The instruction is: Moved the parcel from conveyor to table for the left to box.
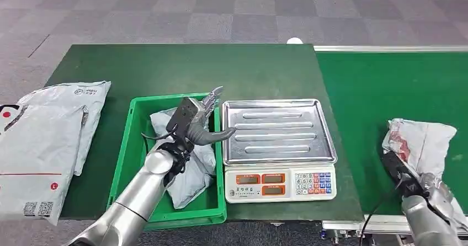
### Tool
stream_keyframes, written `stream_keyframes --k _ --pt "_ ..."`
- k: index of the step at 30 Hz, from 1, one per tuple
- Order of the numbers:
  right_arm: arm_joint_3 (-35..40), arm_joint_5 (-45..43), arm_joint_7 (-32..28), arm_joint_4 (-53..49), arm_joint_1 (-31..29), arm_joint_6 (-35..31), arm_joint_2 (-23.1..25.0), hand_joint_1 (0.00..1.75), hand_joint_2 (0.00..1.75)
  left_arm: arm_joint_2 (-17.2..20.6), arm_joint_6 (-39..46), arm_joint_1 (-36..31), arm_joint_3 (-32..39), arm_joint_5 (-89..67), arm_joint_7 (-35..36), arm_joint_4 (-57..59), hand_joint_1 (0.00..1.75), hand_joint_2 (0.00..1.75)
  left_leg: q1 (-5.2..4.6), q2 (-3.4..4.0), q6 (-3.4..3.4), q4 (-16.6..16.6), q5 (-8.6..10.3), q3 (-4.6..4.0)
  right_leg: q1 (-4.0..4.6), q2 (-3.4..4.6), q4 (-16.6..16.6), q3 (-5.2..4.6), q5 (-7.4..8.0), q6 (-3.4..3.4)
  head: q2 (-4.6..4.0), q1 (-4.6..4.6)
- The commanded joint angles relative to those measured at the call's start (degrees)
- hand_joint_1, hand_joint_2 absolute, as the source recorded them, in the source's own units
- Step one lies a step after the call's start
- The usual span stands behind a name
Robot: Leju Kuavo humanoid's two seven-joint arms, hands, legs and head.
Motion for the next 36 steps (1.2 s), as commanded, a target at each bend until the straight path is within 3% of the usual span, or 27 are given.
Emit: stream_keyframes --k 1,15,16,24,29,30,33,36 --pt "2.21 -2.42 -3.71 -21.93 3.76 -3.91 6.96 1.75 1.75 -0.64 1.39 -1.38 2.66 -1.93 1.15 3.96 0.0 1.75 0.05 0.36 -0.08 -0.08 -0.06 0.19 0.05 0.37 -0.09 0.08 0.06 -0.11 0.0 0.0" --pt "2.21 -2.73 -3.52 -21.8 4.35 -3.76 6.64 1.75 1.75 -0.73 1.46 -1.48 2.7 -2.01 1.06 4.13 0.0 1.75 0.08 0.19 -0.06 -0.1 -0.05 0.27 0.08 0.2 -0.14 0.22 0.02 -0.1 0.0 0.0" --pt "3.09 -3.74 -7.22 -23.15 4.61 -5.74 6.98 1.75 1.75 -0.85 1.5 -1.53 2.83 -2.08 0.94 4.28 0.0 1.75 0.04 0.14 -0.05 -0.06 -0.03 0.16 0.05 0.14 -0.07 0.12 0.01 -0.07 0.0 0.0" --pt "9.91 -6.26 -10.45 -40.97 7.9 -9.49 10.83 1.75 1.75 -1.44 2.85 -1.54 3.39 -3.3 -0.94 6.12 0.0 1.75 0.03 0.22 -0.06 -0.06 -0.04 0.14 0.04 0.22 -0.02 0.03 0.01 -0.08 0.0 0.0" --pt "15.68 -8.04 -13.04 -37.21 1.36 -7.07 10.62 1.75 1.75 -1.95 2.71 -4.41 3.7 -3.07 -1.31 8.63 0.0 1.75 0.03 0.36 -0.04 0.01 -0.05 0.07 0.04 0.36 0.05 -0.06 0.05 -0.07 0.0 0.0" --pt "20.8 -9.8 -18.25 -39.32 2.14 -3.78 11.78 1.75 1.75 -1.81 2.74 -4.54 3.51 -2.87 -1.34 9.31 0.0 1.75 0.07 0.49 -0.05 0.03 -0.07 0.11 0.07 0.49 0.04 -0.04 0.07 -0.09 0.0 0.0" --pt "31.98 -7.17 -11.85 -42.76 2.44 -7.03 13.59 1.75 1.75 -1.63 3.11 -5.29 2.7 -2.19 -2.77 11.24 0.0 1.75 0.09 0.5 -0.11 -0.06 -0.03 0.18 0.09 0.49 -0.04 0.03 0.09 -0.11 0.0 0.0" --pt "34.08 -6.81 -10.3 -43.14 1.7 -7.39 13.48 1.75 1.75 -1.86 3.29 -5.89 2.45 -2.09 -2.83 11.76 0.0 1.75 0.1 0.54 -0.13 -0.09 -0.03 0.26 0.11 0.54 -0.02 0.07 0.08 -0.14 0.0 0.0"
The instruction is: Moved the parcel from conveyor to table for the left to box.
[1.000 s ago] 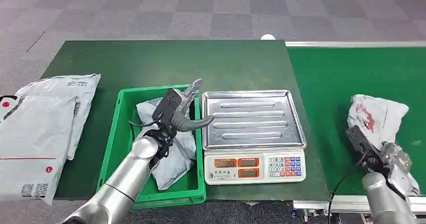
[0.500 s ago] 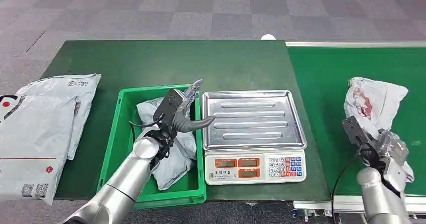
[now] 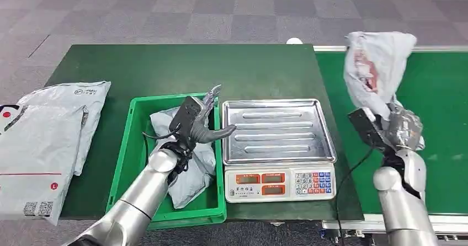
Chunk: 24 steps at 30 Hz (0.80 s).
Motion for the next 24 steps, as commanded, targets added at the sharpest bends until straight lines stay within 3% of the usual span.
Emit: stream_keyframes --k 1,6,14,19,20,21,24 --pt "19.79 0.03 5.34 -3.89 -3.78 -1.78 2.55 1.75 1.75 -0.08 0.56 -4.46 0.56 0.83 -0.92 7.7 0.0 1.75 0.06 0.35 -0.08 -0.01 -0.07 0.12 0.07 0.39 0.0 -0.01 0.04 -0.11 0.0 0.0" --pt "24.06 -0.98 4.13 -5.29 -3.18 -2.08 2.93 1.75 1.75 -0.57 0.71 -5.66 -0.24 1.42 -1.16 9.55 0.0 1.75 0.09 0.06 -0.04 -0.01 -0.01 0.08 0.1 0.05 -0.06 0.06 0.0 -0.08 0.0 0.0" --pt "39.5 0.17 4.12 -5.99 1.73 -0.76 6.6 1.75 1.75 -1.09 0.97 -6.15 -1.27 1.9 -1.77 10.36 0.0 1.75 0.12 0.09 -0.08 -0.11 -0.01 0.21 0.12 0.12 -0.13 0.18 -0.01 -0.13 0.0 0.0" --pt "41.04 1.2 6.79 -8.46 2.88 -0.77 6.39 1.75 1.75 -1.13 1.15 -5.79 -1.2 1.7 -1.78 9.63 0.0 1.75 0.12 0.03 -0.07 -0.1 -0.05 0.25 0.13 0.06 -0.11 0.2 -0.07 -0.14 0.0 0.0" --pt "40.76 1.04 6.98 -8.7 2.58 -0.57 6.28 1.03 1.75 -1.21 1.06 -5.89 -1.23 1.68 -1.72 9.57 0.0 1.75 0.1 0.02 -0.04 -0.05 -0.03 0.13 0.11 0.04 -0.07 0.08 -0.05 -0.1 0.0 -0.02" --pt "40.23 1.81 8.25 -8.96 2.63 0.3 6.29 0.05 1.75 -1.45 1.0 -6.09 -1.12 1.64 -1.52 9.56 0.0 1.75 0.11 0.05 -0.04 -0.09 -0.04 0.2 0.11 0.08 -0.11 0.15 -0.05 -0.11 0.0 -0.02" --pt "39.18 2.77 9.53 -9.37 3.23 0.83 6.31 0.0 1.75 -2.03 1.05 -6.52 -1.29 0.86 -1.04 9.8 0.0 1.75 0.07 -0.01 -0.03 -0.02 -0.01 0.04 0.07 0.01 -0.03 0.01 -0.04 -0.07 0.0 0.0"
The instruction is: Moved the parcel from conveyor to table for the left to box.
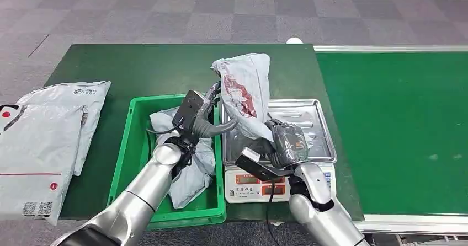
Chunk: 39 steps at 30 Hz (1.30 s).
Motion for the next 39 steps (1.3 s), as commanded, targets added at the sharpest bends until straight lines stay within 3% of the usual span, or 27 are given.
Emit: stream_keyframes --k 1,13,16,17,21,23,28,29,31,32,39 --pt "2.87 1.54 3.2 -1.41 0.15 1.51 -0.34 0.0 1.75 -0.75 0.06 -3.0 -1.39 -1.26 0.9 3.76 0.0 1.75 0.06 0.03 -0.02 -0.03 -0.04 0.16 0.07 0.04 -0.1 0.19 -0.01 -0.06 0.0 0.0" --pt "1.62 1.69 3.61 -1.81 0.71 1.34 -0.25 0.0 1.75 -0.9 -0.02 -3.18 -1.36 -1.71 0.84 4.3 0.0 1.75 0.1 0.06 -0.08 -0.11 -0.06 0.35 0.12 0.07 -0.21 0.38 -0.01 -0.12 0.0 0.0" --pt "-1.75 -1.9 3.01 -1.57 -0.09 0.84 0.02 0.0 1.75 -1.0 0.72 -3.68 -1.59 -2.67 0.99 4.86 0.0 1.75 0.08 0.07 -0.05 -0.07 -0.06 0.28 0.1 0.08 -0.18 0.31 0.0 -0.08 0.0 0.0" --pt "-3.74 -6.89 0.53 -1.55 -0.18 1.64 0.0 0.0 1.75 -0.8 2.05 -3.81 -1.93 -3.64 1.28 5.05 0.0 1.75 0.04 0.03 -0.02 0.01 -0.03 0.11 0.05 0.03 -0.08 0.14 0.01 -0.04 0.0 0.0" --pt "-10.42 -25.74 -7.46 1.41 -1.97 11.7 -0.03 0.0 1.75 0.41 10.17 -5.78 -3.42 -8.58 3.4 8.0 0.0 1.75 0.05 0.0 -0.03 0.01 -0.02 0.16 0.06 0.01 -0.1 0.21 0.02 -0.06 0.0 0.0" --pt "-13.68 -33.55 -11.73 5.85 -5.74 18.3 0.58 0.0 1.75 0.61 12.81 -7.53 -2.96 -10.57 3.21 9.78 0.0 1.75 0.04 0.08 -0.02 0.01 0.0 0.14 0.05 0.08 -0.1 0.17 0.07 -0.05 0.0 0.0" --pt "-15.92 -37.89 -14.76 7.89 -7.64 20.76 0.67 0.0 1.75 0.56 15.53 -8.36 -2.89 -12.13 2.54 10.05 0.0 1.75 0.02 0.08 -0.02 0.04 0.0 0.09 0.04 0.09 -0.06 0.12 0.07 -0.05 0.0 0.0" --pt "-21.53 -52.44 -20.38 13.22 -9.52 31.43 -0.26 0.0 1.75 0.17 18.3 -8.02 0.14 -10.62 0.02 8.49 0.0 1.75 0.04 0.1 -0.03 0.06 0.0 0.1 0.05 0.11 -0.05 0.13 0.08 -0.06 0.0 0.0" --pt "-23.59 -59.22 -21.85 16.87 -10.67 37.64 -0.38 0.0 1.75 -0.25 17.89 -7.53 1.37 -8.77 -1.75 7.87 0.0 1.75 0.02 -0.04 0.01 0.01 0.08 0.1 0.03 -0.03 -0.1 0.17 0.13 0.02 0.0 -0.02" --pt "-24.09 -61.36 -22.42 18.84 -11.46 40.17 -0.61 0.0 1.75 -0.44 17.77 -7.39 1.56 -8.32 -2.05 7.82 0.0 1.75 0.04 -0.02 0.0 0.0 0.08 0.14 0.05 0.0 -0.14 0.22 0.14 0.01 0.0 0.0" --pt "-23.98 -61.4 -22.58 19.52 -11.77 40.22 -0.37 0.0 1.75 -0.56 17.91 -7.28 1.5 -8.28 -2.17 7.84 0.0 1.75 0.03 0.0 0.0 0.04 0.06 0.08 0.04 0.02 -0.07 0.14 0.14 0.02 0.0 0.0"
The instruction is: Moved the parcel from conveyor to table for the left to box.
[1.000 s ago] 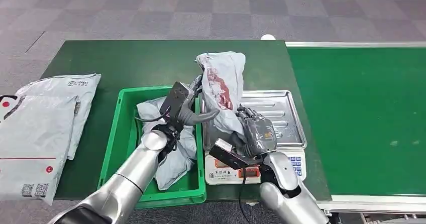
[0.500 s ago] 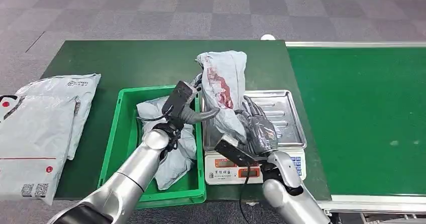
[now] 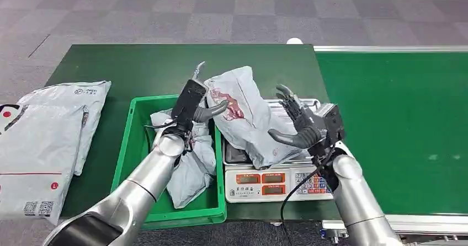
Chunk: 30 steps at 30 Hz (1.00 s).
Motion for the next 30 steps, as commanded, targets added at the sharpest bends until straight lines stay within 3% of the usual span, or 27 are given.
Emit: stream_keyframes --k 1,10,14,17,23,24,26,30 --pt "-3.96 -0.4 -0.15 9.44 -4.05 0.57 -0.26 0.0 1.75 0.17 -0.08 -2.46 1.59 0.24 -0.13 3.38 0.0 1.75 0.08 0.1 -0.04 -0.05 -0.05 0.19 0.09 0.12 -0.12 0.19 0.01 -0.08 0.0 0.0" --pt "-3.96 -0.4 -0.15 9.44 -4.05 0.57 -0.26 0.0 1.75 0.17 -0.08 -2.46 1.59 0.24 -0.13 3.38 0.0 1.75 0.07 0.12 -0.03 -0.02 -0.04 0.14 0.08 0.13 -0.08 0.12 0.01 -0.06 0.0 0.0" --pt "-5.41 -9.81 -0.76 18.69 -8.3 9.88 -0.73 0.0 1.75 0.38 0.71 -1.88 3.31 3.09 -0.96 4.39 0.0 1.75 0.04 0.13 -0.02 -0.01 -0.03 0.09 0.04 0.13 -0.03 0.06 0.02 -0.04 0.0 0.0" --pt "-5.27 -10.66 -2.71 23.16 -10.43 10.6 -0.9 0.0 1.75 1.33 2.15 -1.77 2.34 1.9 -2.61 4.95 0.0 1.75 0.06 0.18 -0.03 -0.04 -0.04 0.19 0.06 0.19 -0.1 0.16 0.03 -0.05 0.0 0.0" --pt "-9.42 -12.24 -6.52 23.95 -11.19 3.81 -0.43 0.0 1.75 1.95 -0.13 -2.86 -10.96 -15.3 2.46 8.4 0.0 1.75 0.01 0.03 -0.01 -0.05 0.01 0.12 0.02 0.03 -0.05 0.11 0.01 -0.04 0.0 0.0" --pt "-12.24 -10.05 -9.97 22.35 -10.52 -6.18 -1.45 0.0 1.75 0.3 -8.22 -5.93 -20.96 -25.57 6.84 14.08 0.0 1.75 0.06 0.03 -0.03 -0.08 -0.01 0.22 0.06 0.05 -0.13 0.23 0.01 -0.07 0.0 0.0" --pt "-14.67 -10.26 -8.79 19.67 -8.85 -6.31 -2.47 0.0 1.75 -2.68 -9.61 -6.61 -22.4 -27.62 7.97 16.96 0.0 1.75 0.03 -0.34 0.0 0.03 0.05 0.06 0.04 -0.33 -0.06 0.14 -0.06 -0.02 0.0 0.0" --pt "-17.88 -10.39 -7.58 14.08 -5.42 -7.35 -2.94 0.0 1.75 -5.34 -21.12 -9.37 -27.94 -32.33 8.05 20.0 0.0 1.75 0.03 -0.37 0.03 0.1 -0.01 0.04 0.05 -0.37 -0.1 0.22 -0.06 -0.01 0.0 0.0"
